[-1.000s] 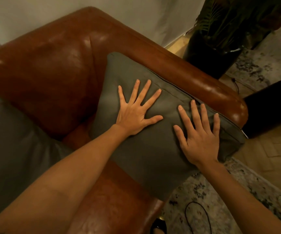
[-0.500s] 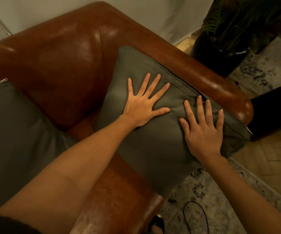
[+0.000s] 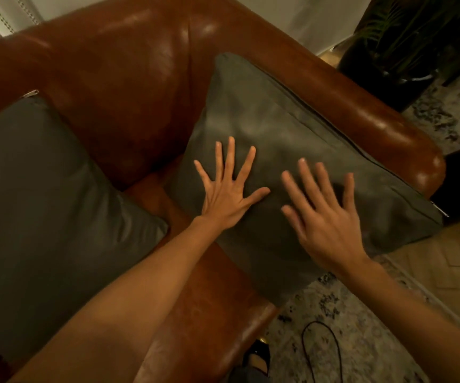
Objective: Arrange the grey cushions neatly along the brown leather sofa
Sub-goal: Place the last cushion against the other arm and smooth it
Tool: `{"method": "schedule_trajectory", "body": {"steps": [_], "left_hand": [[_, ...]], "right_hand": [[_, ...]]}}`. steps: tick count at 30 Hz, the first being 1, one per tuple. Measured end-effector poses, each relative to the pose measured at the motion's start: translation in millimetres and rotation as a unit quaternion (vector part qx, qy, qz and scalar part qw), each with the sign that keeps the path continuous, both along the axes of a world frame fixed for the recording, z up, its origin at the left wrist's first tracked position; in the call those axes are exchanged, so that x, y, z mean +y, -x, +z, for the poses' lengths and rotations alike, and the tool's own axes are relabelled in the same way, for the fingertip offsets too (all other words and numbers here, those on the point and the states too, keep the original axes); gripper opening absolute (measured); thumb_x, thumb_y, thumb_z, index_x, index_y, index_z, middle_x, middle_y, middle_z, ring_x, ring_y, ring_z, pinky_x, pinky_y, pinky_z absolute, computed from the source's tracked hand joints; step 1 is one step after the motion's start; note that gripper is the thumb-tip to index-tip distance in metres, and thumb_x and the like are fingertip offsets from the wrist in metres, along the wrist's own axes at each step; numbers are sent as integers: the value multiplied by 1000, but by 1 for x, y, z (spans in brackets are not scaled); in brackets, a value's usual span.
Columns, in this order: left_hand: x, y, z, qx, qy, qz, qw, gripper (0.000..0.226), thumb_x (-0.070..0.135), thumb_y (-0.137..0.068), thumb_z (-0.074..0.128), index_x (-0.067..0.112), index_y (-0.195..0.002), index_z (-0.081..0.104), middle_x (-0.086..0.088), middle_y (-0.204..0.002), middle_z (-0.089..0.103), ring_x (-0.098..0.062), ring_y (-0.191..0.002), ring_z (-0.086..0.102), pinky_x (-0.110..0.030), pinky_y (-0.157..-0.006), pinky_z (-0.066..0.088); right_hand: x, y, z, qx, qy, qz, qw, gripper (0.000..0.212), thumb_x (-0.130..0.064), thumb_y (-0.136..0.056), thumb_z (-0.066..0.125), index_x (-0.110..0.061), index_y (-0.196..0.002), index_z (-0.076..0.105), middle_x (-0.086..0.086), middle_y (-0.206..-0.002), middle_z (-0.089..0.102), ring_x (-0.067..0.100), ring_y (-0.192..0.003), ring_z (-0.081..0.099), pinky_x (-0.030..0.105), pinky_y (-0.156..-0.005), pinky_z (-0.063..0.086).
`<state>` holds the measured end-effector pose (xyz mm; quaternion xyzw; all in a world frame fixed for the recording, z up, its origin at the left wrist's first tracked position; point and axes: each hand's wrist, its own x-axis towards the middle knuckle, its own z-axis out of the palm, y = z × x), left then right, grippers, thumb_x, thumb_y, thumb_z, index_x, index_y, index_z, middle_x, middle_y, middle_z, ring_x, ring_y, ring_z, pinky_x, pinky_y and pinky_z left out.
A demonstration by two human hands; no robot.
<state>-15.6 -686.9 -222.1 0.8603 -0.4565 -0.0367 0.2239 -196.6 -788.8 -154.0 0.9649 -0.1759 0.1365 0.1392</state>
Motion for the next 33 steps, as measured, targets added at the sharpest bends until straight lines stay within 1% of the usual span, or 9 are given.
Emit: {"method": "schedule_trajectory", "body": {"steps": [2, 6, 10, 12, 15, 17, 25, 29, 33], "left_hand": [[-4, -1, -2, -2, -7, -3, 1000, 79, 80, -83, 11, 46, -142, -29, 1, -157, -25, -20, -142, -33, -68, -106, -19], [-15, -1, -9, -16, -9, 5, 1000, 79, 79, -84, 12, 45, -143, -28, 1, -160, -21, -20, -139, -40, -68, -106, -19], [-20, -2, -13, -28, -11, 8, 1000, 79, 78, -85, 16, 47, -143, -28, 2, -158, -20, -20, -139, -40, -69, -106, -18], [-21, -2, -13, -38, -13, 12, 999, 79, 78, -85, 16, 45, -145, -25, 1, -159, -17, -21, -141, -38, -70, -106, -14], [-24, -3, -14, -41, -25, 12, 999, 80, 76, -86, 18, 41, -147, -18, 0, -158, -15, -24, -146, -24, -73, -106, -9], [-26, -3, -13, -37, -35, 11, 999, 79, 76, -86, 18, 41, -146, -20, 1, -158, -17, -25, -146, -18, -74, -106, -8], [-34, -8, -13, -21, -60, -3, 998, 78, 76, -85, 15, 43, -142, -26, 3, -157, -23, -24, -146, -21, -74, -105, -9], [-37, -9, -16, -24, -60, -8, 998, 77, 76, -85, 13, 43, -145, -22, 3, -158, -20, -24, -146, -19, -75, -105, -8], [-39, -12, -19, -18, -80, -12, 997, 77, 76, -85, 11, 41, -142, -28, -2, -160, -22, -25, -146, -21, -75, -105, -9]], "right_hand": [[-5, 2, -8, 47, 25, 32, 998, 57, -56, -103, 29, -31, -154, 27, 4, -162, 21, 25, -150, 15, 58, -119, 5], [-22, -1, -15, 83, 28, 14, 996, 64, -64, -98, 28, -34, -154, 24, 2, -163, 17, 24, -151, 11, 58, -119, 1], [-28, -4, -19, 90, 13, 9, 996, 66, -64, -97, 31, -33, -154, 24, 2, -163, 19, 25, -151, 12, 59, -119, 0], [-29, -5, -20, 93, 2, 4, 996, 66, -64, -96, 31, -33, -154, 25, 2, -163, 18, 25, -151, 11, 59, -119, -2], [-30, -7, -21, 101, -4, -3, 995, 66, -64, -95, 34, -33, -154, 26, 3, -163, 19, 26, -151, 12, 58, -119, -3], [-31, -7, -19, 111, -8, -8, 994, 67, -63, -95, 36, -33, -154, 26, 3, -163, 19, 26, -151, 12, 56, -119, -4], [-31, -13, -16, 141, -25, -34, 989, 69, -64, -94, 33, -31, -154, 26, 3, -164, 17, 25, -152, 9, 54, -119, -8], [-30, -15, -16, 149, -28, -41, 988, 68, -63, -95, 32, -31, -154, 26, 3, -164, 17, 25, -152, 10, 53, -119, -9], [-28, -19, -18, 154, -40, -51, 986, 68, -63, -95, 29, -30, -154, 25, 4, -164, 17, 24, -152, 9, 51, -119, -12]]}}
